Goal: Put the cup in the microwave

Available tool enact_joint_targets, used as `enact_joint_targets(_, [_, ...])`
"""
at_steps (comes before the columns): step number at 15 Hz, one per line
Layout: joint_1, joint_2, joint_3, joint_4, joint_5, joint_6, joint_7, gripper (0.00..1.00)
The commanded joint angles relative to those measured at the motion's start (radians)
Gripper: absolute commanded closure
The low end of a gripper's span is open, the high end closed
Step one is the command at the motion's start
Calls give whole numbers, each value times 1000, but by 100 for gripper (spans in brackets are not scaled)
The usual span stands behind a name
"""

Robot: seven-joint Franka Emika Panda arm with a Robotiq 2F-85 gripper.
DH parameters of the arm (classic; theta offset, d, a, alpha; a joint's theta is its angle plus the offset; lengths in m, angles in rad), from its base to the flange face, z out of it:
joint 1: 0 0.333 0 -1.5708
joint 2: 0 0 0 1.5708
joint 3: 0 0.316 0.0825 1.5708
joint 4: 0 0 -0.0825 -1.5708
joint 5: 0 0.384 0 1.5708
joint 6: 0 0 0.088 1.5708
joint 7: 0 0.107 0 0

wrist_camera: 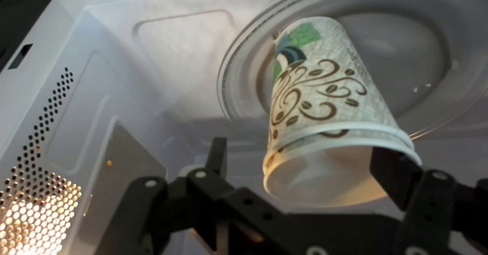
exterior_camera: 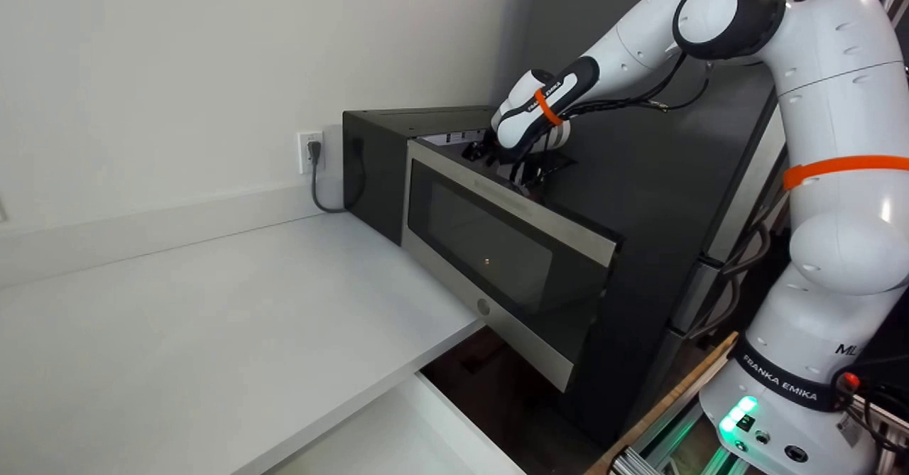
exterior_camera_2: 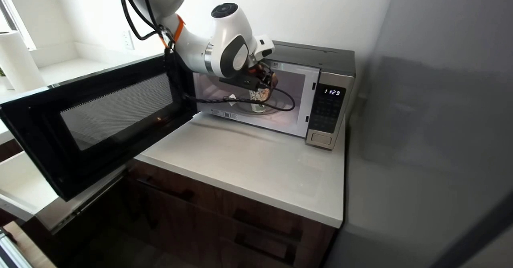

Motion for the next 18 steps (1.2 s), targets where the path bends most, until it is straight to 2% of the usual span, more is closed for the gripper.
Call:
enact_joint_targets(1, [-6,-7,4,-9,24,51,-34,0])
enact_joint_targets(4, [8,-16,-31,-32,16,131,-30,0])
enact_joint_targets(7, [-3,-13,-28,-49,24,224,-44,0])
enact_joint_targets(11, [-37,-26,20,-82,29,266,-48,0])
enact_joint_targets(14, [-98,-33,88,-102,-11,299,-42,0])
enact_joint_targets(18, [-91,-52,75,-150,-33,347,-82,0])
